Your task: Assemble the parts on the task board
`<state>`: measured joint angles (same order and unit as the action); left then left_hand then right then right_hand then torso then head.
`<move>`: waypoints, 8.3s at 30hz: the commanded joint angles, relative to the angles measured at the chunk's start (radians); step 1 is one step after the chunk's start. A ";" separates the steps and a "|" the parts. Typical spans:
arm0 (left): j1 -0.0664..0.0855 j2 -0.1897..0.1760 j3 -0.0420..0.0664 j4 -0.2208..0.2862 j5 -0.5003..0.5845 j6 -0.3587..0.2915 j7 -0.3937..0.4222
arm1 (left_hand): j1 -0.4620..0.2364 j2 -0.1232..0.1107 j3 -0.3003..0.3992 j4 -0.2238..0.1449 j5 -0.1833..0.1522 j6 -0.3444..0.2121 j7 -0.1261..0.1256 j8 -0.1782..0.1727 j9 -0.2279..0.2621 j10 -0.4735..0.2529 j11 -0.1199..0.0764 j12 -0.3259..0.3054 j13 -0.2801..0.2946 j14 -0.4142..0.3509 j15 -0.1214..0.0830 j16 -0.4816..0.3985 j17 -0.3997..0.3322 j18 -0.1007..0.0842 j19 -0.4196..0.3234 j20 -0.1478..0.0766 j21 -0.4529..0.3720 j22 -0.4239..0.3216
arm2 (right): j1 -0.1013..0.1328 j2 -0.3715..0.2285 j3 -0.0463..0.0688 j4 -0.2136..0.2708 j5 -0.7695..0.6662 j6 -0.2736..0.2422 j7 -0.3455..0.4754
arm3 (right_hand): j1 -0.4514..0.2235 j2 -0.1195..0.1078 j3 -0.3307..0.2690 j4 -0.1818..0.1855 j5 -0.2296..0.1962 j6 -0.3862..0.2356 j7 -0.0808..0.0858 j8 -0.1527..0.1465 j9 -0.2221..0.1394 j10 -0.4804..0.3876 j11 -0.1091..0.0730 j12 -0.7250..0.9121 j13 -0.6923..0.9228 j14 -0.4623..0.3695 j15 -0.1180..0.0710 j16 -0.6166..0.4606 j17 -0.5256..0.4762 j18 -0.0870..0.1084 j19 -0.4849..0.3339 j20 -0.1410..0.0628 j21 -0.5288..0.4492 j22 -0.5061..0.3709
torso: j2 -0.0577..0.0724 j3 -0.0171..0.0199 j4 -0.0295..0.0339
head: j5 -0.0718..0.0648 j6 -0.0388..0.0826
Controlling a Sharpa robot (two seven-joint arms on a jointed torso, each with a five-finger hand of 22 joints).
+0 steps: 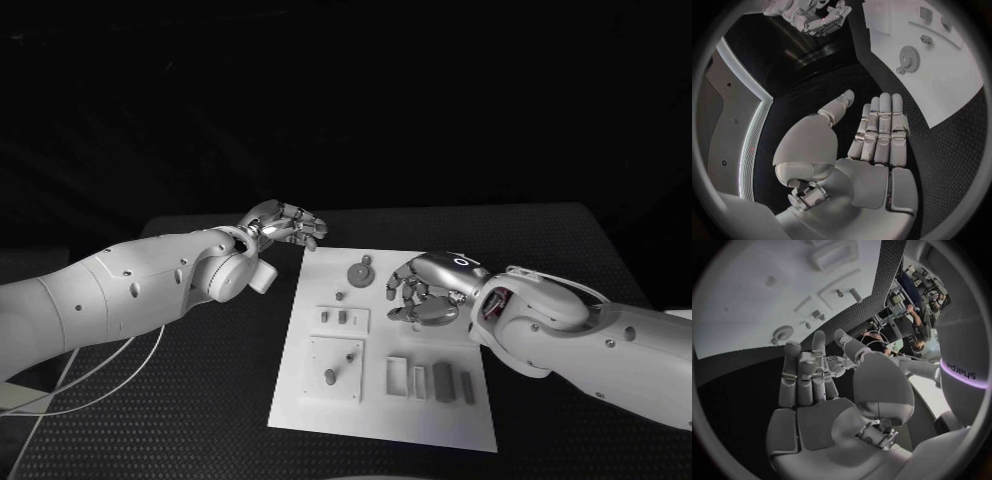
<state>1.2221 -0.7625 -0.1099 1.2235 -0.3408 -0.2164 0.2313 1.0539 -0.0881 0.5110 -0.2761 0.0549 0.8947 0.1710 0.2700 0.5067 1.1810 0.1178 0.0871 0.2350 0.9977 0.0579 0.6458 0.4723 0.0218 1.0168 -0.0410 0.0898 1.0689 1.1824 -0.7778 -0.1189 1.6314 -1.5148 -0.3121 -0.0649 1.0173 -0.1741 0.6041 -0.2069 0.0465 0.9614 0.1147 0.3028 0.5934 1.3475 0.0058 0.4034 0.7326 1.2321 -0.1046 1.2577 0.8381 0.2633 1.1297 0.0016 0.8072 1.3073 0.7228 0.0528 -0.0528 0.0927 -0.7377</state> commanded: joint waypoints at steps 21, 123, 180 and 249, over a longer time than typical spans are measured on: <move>0.000 0.022 0.000 -0.028 0.016 0.011 0.021 | -0.012 0.003 -0.013 0.004 0.000 -0.004 0.000 0.007 -0.004 0.006 0.000 -0.006 -0.003 0.007 0.001 -0.012 0.009 0.011 0.005 0.001 -0.008 0.001 | 0.028 -0.210 -0.062 0.064 0.470 0.429 -0.226 | -0.194 0.060 -0.010 0.148 0.003 0.075 -0.044 0.026 0.080 -0.107 -0.047 0.550 0.506 0.091 -0.040 0.177 0.185 -0.001 0.070 -0.054 0.061 0.024 | -0.026 -0.0030 -0.0164 | -0.031 -0.003; -0.001 0.022 0.000 -0.026 0.018 0.018 0.014 | -0.020 0.007 -0.016 0.008 0.000 -0.006 0.000 0.008 -0.007 0.006 -0.001 -0.006 -0.005 0.009 0.000 -0.021 0.020 0.011 0.005 0.000 -0.011 0.002 | 0.045 -0.091 -0.129 0.089 0.542 0.251 -0.440 | -0.286 0.197 0.022 -0.066 0.003 0.109 -0.041 -0.026 0.067 -0.076 -0.043 0.614 0.531 0.101 -0.033 0.200 0.208 -0.001 0.050 -0.052 0.109 0.016 | -0.026 -0.0066 -0.0176 | -0.030 -0.022; -0.001 0.026 -0.001 -0.026 0.018 0.024 0.009 | -0.023 0.007 -0.016 0.010 0.000 -0.005 0.000 0.010 -0.009 0.007 -0.001 -0.006 -0.006 0.010 0.001 -0.025 0.025 0.011 0.006 0.000 -0.012 0.003 | -0.001 0.056 -0.129 -0.020 0.586 0.344 -0.458 | -0.437 0.216 0.033 -0.016 0.003 0.132 -0.048 -0.040 0.052 -0.062 -0.049 0.652 0.556 0.102 -0.040 0.208 0.212 -0.001 0.046 -0.056 0.110 0.019 | -0.025 -0.0064 -0.0174 | -0.019 -0.031; -0.001 0.024 -0.001 -0.026 0.018 0.027 0.007 | -0.027 0.009 -0.015 0.016 0.000 -0.006 0.000 0.011 -0.011 0.007 -0.001 -0.006 -0.007 0.011 0.000 -0.031 0.033 0.011 0.007 0.000 -0.014 0.003 | -0.018 0.073 -0.129 -0.051 0.561 0.401 -0.460 | -0.481 0.157 0.066 -0.002 0.003 0.127 -0.044 -0.051 0.046 -0.079 -0.046 0.631 0.549 0.088 -0.038 0.203 0.190 -0.001 0.042 -0.061 0.110 0.018 | -0.026 -0.0064 -0.0176 | -0.014 -0.043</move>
<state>1.2202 -0.7395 -0.1110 1.1951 -0.3279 -0.2013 0.2315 1.0381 -0.0803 0.4969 -0.2675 0.0550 0.8947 0.1711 0.2739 0.4970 1.1810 0.1178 0.0871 0.2292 1.0041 0.0573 0.6192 0.5038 0.0215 1.0168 -0.0410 0.0821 1.0708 1.1719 -0.7034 -0.2415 1.5816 -0.9416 0.0453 -0.5066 0.5351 -0.0263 0.6699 -0.2020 0.0461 1.0859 0.0620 0.2553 0.6402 1.2738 -0.0413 1.0335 1.2808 1.3240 -0.1459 1.4617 1.0297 0.2412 1.1718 -0.0554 0.9136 1.3079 0.6973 0.0461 -0.0706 0.0783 -0.7813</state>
